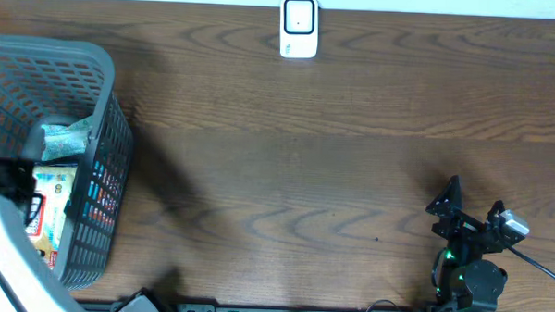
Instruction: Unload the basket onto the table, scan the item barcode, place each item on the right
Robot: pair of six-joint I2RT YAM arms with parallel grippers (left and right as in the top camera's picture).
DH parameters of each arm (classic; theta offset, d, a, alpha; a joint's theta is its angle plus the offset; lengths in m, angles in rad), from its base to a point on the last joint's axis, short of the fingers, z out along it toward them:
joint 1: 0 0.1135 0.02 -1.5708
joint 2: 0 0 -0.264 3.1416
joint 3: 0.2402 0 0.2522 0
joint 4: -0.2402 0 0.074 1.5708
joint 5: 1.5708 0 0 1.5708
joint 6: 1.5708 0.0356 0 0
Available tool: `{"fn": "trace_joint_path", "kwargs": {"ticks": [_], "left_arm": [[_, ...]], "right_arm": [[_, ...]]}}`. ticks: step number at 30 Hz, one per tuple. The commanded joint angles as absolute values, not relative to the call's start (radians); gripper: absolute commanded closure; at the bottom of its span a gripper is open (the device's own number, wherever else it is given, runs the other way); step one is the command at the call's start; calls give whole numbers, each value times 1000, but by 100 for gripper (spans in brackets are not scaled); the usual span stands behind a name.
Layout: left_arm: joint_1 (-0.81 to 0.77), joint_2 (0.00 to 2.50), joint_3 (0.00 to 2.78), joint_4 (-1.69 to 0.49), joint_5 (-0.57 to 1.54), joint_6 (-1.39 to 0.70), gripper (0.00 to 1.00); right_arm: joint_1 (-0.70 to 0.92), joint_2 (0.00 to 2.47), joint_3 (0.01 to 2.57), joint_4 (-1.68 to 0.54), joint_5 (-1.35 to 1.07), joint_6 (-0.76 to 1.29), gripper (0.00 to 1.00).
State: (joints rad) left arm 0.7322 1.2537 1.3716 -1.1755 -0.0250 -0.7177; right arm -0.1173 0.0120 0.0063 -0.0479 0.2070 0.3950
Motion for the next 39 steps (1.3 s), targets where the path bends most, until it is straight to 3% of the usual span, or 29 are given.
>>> {"fn": "trace_joint_path", "kwargs": {"ticks": [1,7,11,14,22,30,39], "left_arm": [[733,1204,1482,-1179,132,-669,93],[623,1119,1527,-1074,426,-643,92],[361,1098,1527,-994,436,-621,93],[157,1121,1526,-952,397,-580,93],[-334,1337,1488,-970,33,-609,92],[-442,1654,1432,-966,10,-733,93],[-481,1832,1408,-915,11,-765,93]], "right_arm": [[-110,6,6,-49,218,407,1],[-110,6,6,-49,218,407,1],[-110,6,6,-49,218,407,1],[-110,6,6,-49,218,407,1],[-110,6,6,-49,218,407,1],[-110,6,6,-49,218,407,1],[-110,6,6,-49,218,407,1]]}}
